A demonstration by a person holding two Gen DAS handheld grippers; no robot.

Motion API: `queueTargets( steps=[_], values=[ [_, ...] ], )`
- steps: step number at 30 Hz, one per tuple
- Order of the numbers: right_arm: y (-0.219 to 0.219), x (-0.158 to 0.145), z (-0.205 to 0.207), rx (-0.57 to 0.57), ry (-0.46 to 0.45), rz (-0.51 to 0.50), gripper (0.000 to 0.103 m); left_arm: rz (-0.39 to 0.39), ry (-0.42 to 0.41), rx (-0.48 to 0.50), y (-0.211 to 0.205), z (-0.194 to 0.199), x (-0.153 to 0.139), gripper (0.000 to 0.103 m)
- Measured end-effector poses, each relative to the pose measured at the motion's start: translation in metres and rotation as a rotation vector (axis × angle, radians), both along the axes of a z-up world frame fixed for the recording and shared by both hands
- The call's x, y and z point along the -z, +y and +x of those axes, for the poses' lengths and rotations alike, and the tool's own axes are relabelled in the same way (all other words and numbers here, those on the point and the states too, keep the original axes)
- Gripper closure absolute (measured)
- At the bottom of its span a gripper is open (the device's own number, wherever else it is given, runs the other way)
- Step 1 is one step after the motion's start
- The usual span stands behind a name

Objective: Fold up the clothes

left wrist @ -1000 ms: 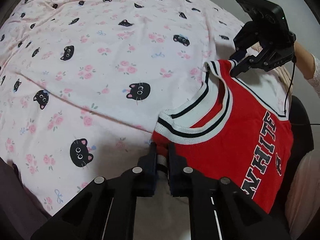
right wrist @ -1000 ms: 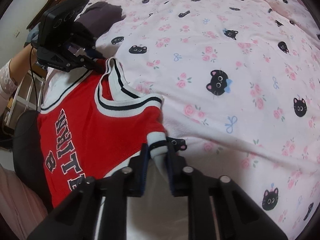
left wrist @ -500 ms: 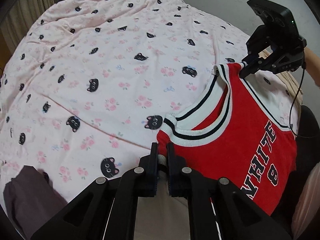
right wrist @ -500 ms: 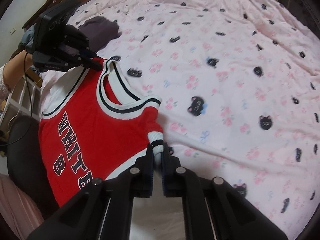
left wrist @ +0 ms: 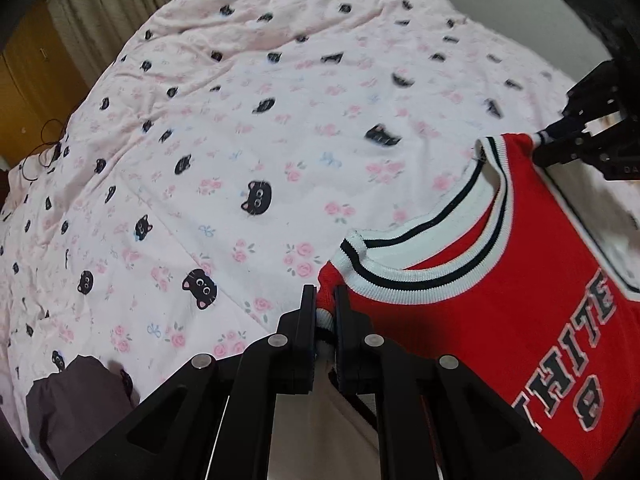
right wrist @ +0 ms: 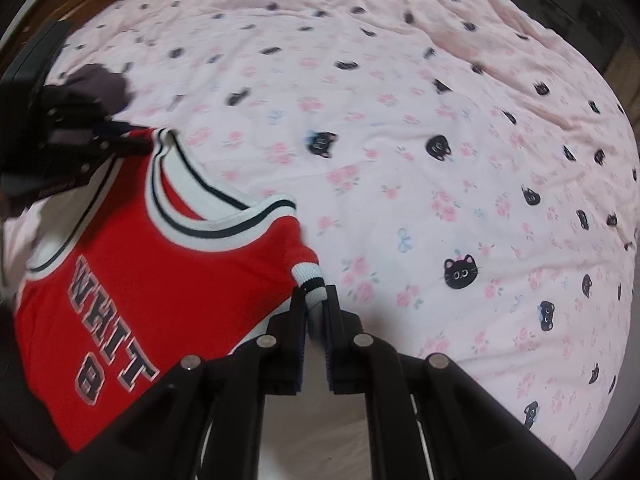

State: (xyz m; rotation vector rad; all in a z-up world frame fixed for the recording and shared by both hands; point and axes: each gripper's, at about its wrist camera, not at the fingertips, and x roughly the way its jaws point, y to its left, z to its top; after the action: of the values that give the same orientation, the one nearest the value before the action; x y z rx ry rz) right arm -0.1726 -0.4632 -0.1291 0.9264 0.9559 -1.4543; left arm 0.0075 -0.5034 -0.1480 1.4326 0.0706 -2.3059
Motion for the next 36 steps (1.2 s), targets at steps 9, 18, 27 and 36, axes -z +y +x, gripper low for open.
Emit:
queueTargets(
  steps=[9, 18, 27, 36],
  values=[
    [-0.005, 0.040, -0.021, 0.168, 0.172, 0.038, 0.069, -0.142, 0.050, -0.153, -0.007, 0.020, 0.014, 0.046],
    [0.062, -0.006, -0.035, 0.259, 0.136, -0.126, 0.054, -0.300, 0.246, -0.294, -0.005, 0.090, -0.055, 0.045],
    [0.154, -0.032, 0.007, 0.273, 0.017, -0.188, 0.053, -0.036, 0.366, -0.418, 0.035, 0.190, -0.067, 0.045],
    [0.263, -0.019, 0.080, 0.193, -0.180, -0.211, 0.052, 0.156, 0.372, -0.394, 0.133, 0.265, -0.027, 0.045]
  ],
)
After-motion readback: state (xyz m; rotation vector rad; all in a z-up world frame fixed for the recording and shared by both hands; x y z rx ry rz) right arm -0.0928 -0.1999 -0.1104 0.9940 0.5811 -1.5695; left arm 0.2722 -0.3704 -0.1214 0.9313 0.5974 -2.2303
